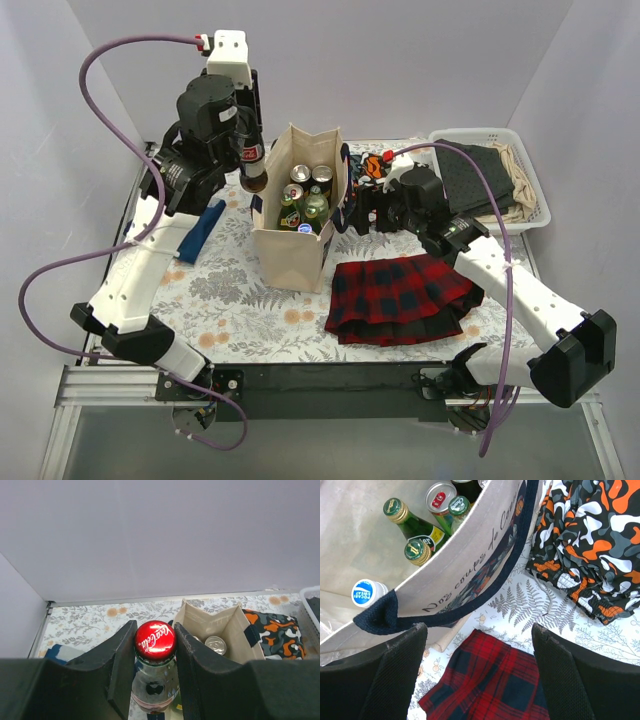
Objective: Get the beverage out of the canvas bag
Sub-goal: Take out the drink from the canvas bag, then place the drink at the center of the board.
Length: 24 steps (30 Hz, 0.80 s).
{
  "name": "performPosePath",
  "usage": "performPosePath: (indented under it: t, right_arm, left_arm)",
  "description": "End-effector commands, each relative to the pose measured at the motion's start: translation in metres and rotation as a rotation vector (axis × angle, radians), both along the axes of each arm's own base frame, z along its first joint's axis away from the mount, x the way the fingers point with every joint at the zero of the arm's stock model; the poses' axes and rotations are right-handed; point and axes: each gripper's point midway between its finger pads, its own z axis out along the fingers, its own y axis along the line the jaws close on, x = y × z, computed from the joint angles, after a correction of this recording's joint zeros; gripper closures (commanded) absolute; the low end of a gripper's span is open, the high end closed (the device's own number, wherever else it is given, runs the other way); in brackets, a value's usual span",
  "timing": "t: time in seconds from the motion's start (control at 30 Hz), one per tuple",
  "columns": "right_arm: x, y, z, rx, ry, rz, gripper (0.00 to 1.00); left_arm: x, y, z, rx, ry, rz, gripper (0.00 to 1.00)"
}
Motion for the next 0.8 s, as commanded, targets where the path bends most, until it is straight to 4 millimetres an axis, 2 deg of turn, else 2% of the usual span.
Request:
performPosePath:
  t: [0.0,0.13,0.17,0.2,0.23,0.27,0.33,0.4,0.43,0.47,0.53,0.57,0.77]
  right_arm:
    - [0.0,-0.006,0.01,0.011,-0.034,-0.012,0.1]
    - [0.0,-0.007,0.007,0.007,-0.029,-0.013,0.1]
    - [0.0,-0.007,0.007,0.007,-0.029,-0.015,0.1]
    - [0.001,-0.008,0.007,0.007,-0.03,-0.014,0.1]
    - [0.0,-0.008,0.006,0.006,-0.029,-0.014,0.1]
    - [0.0,-0.008,0.006,0.007,-0.028,-0.016,0.1]
    - [0.0,-0.008,0.007,0.007,-0.03,-0.014,0.1]
    - [0.001,-0.009,0.006,0.004,-0.03,-0.018,0.1]
    - [0.001,-0.01,0.008,0.005,-0.033,-0.022,0.1]
    - [0.001,-0.012,0.009,0.006,-0.038,-0.026,0.1]
    - [-0.001,-0.013,0.01,0.006,-0.04,-0.028,0.1]
    - [-0.001,-0.015,0.012,0.008,-0.044,-0.03,0.1]
    - [-0.001,-0.023,0.01,-0.007,-0.049,-0.054,0.1]
  left_arm:
    - [-0.024,0.039,0.093,-0.135,-0.272,0.083,1.0]
    - [-0.019,0.058,0.09,-0.124,-0.291,0.157,1.0]
    - [-0.013,0.069,0.088,-0.123,-0.288,0.183,1.0]
    - [-0.006,0.07,0.08,-0.143,-0.261,0.172,1.0]
    - [-0.003,0.077,0.081,-0.163,-0.258,0.171,1.0]
    - [0.009,0.091,0.075,-0.162,-0.239,0.172,1.0]
    - [0.026,0.099,0.055,-0.177,-0.186,0.184,1.0]
    - [0.039,0.108,0.043,-0.185,-0.173,0.171,1.0]
    - [0.049,0.109,0.027,-0.196,-0.141,0.17,1.0]
    - [0.056,0.118,0.019,-0.204,-0.13,0.183,1.0]
    - [0.067,0.117,0.008,-0.224,-0.115,0.158,1.0]
    - [0.075,0.122,-0.009,-0.223,-0.085,0.166,1.0]
    - [0.1,0.122,-0.042,-0.255,-0.072,0.132,1.0]
